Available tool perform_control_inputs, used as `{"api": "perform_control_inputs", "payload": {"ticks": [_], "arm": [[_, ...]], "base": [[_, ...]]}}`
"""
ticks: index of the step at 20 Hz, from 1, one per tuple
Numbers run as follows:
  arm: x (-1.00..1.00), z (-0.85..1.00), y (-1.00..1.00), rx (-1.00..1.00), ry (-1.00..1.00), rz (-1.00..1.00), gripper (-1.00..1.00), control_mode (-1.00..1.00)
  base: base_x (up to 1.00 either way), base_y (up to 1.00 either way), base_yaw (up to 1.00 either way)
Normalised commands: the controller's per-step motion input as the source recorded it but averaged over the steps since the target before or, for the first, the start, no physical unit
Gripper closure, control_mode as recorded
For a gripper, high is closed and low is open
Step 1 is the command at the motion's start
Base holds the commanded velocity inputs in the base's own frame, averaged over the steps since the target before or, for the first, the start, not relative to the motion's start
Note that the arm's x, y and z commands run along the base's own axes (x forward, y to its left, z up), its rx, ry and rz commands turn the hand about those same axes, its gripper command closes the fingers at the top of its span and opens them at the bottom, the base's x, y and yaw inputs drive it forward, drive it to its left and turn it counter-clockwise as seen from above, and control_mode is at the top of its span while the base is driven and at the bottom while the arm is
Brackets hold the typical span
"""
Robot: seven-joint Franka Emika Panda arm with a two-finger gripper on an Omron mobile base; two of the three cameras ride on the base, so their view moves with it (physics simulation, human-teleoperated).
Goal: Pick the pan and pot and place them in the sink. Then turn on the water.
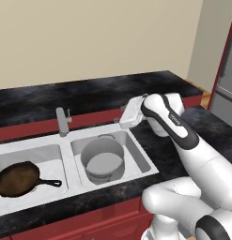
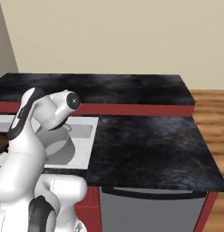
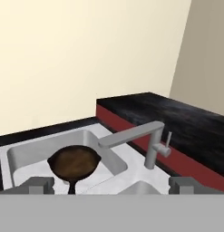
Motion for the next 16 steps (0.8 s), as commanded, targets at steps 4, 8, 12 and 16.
{"api": "perform_control_inputs", "payload": {"ticks": [4,8,12,16], "arm": [[0.0,0.0,0.21,0.11,0.0,0.0,-1.0,-1.0],[0.09,-0.01,0.47,0.05,0.03,0.02,-1.0,-1.0],[0.08,-0.19,0.41,0.03,0.02,0.05,-1.0,-1.0],[0.26,-0.38,0.13,0.0,0.0,0.03,-1.0,-1.0]], "base": [[0.0,0.0,0.0],[0.0,0.0,0.0],[0.0,0.0,0.0],[0.0,0.0,0.0]]}}
